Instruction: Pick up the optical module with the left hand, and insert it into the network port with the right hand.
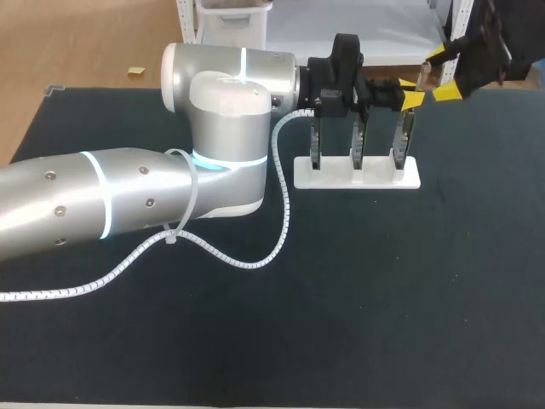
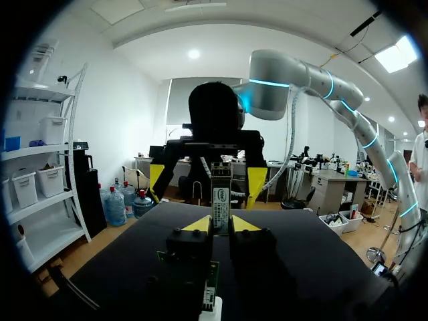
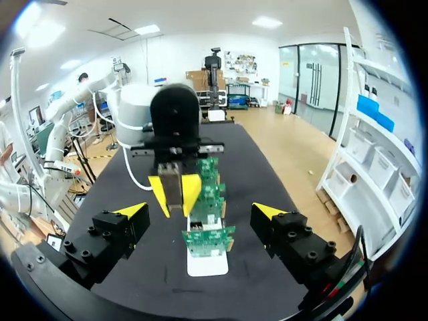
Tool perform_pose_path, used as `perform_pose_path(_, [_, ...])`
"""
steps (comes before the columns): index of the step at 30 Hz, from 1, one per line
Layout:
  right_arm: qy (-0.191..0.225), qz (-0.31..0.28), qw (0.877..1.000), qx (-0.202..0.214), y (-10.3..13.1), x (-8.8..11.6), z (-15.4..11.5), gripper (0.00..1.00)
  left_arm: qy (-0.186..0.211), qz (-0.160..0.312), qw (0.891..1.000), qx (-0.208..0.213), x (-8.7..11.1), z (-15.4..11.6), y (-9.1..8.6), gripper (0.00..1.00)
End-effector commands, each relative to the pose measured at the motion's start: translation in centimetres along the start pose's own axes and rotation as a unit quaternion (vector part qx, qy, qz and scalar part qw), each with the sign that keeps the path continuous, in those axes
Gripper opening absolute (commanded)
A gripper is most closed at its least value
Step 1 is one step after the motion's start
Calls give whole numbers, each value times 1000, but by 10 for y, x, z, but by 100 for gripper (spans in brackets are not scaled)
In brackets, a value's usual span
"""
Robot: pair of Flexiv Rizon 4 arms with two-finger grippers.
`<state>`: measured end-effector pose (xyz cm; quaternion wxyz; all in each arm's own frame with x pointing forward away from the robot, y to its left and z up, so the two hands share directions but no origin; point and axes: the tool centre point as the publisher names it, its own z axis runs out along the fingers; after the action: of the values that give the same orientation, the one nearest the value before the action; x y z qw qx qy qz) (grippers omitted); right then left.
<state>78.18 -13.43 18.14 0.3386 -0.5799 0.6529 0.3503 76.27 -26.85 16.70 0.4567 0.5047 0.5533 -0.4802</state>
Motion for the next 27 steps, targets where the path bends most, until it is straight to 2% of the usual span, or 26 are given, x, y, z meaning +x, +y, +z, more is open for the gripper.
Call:
perform_pose_path(1, [-8,-5,1000,-4,5,-8,-5,100,1,0,1000,0,0,-1,0,0])
perform_pose_path(17, [-20,-14,999,-32,15,-30,-1,100,1,0,1000,0,0,-1,0,0])
perform_pose_path(27, [0,-22,999,-34,19,-35,8,100,1,0,1000,0,0,-1,0,0])
